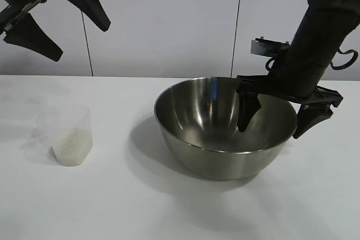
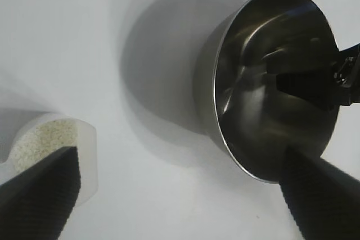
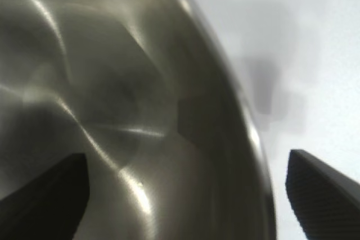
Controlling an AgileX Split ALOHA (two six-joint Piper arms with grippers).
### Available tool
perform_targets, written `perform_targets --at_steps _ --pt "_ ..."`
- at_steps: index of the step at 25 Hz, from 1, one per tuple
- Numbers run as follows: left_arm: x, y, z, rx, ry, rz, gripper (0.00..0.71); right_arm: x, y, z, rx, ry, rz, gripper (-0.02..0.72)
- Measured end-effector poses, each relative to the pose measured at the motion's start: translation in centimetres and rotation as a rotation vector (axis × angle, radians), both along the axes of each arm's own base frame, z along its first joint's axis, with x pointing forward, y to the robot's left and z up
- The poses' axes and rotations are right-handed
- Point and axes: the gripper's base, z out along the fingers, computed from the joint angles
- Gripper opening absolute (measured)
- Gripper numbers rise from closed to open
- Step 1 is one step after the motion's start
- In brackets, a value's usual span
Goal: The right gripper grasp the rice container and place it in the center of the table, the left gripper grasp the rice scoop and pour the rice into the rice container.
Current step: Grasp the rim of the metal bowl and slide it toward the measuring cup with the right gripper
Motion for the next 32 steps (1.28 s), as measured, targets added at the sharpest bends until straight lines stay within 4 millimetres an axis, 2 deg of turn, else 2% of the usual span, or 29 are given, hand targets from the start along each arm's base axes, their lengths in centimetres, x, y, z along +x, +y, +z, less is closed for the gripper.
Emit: perform_targets --at_steps 6,9,12,15,22,32 --pt "0.0 0.0 0.0 0.000 -0.001 0.000 0.694 0.1 0.0 -0.9 0.000 0.023 -0.027 0.483" --pt "0.0 0.0 0.0 0.000 -0.001 0.000 0.694 0.1 0.0 -1.0 0.000 0.023 -0.027 0.324" --pt "0.0 0.0 0.0 0.000 -0.001 0.000 0.694 0.1 0.0 -1.0 0.000 0.025 -0.032 0.133" --pt "0.0 0.0 0.0 0.000 -0.001 0.000 0.694 0.1 0.1 -1.0 0.007 0.028 -0.037 0.034" --pt "0.0 0.0 0.0 0.000 -0.001 0.000 0.694 -0.1 0.5 -0.8 0.055 0.043 -0.021 0.010" --pt "0.0 0.0 0.0 0.000 -0.001 0.000 0.694 -0.7 1.2 2.0 0.149 0.009 0.014 0.010"
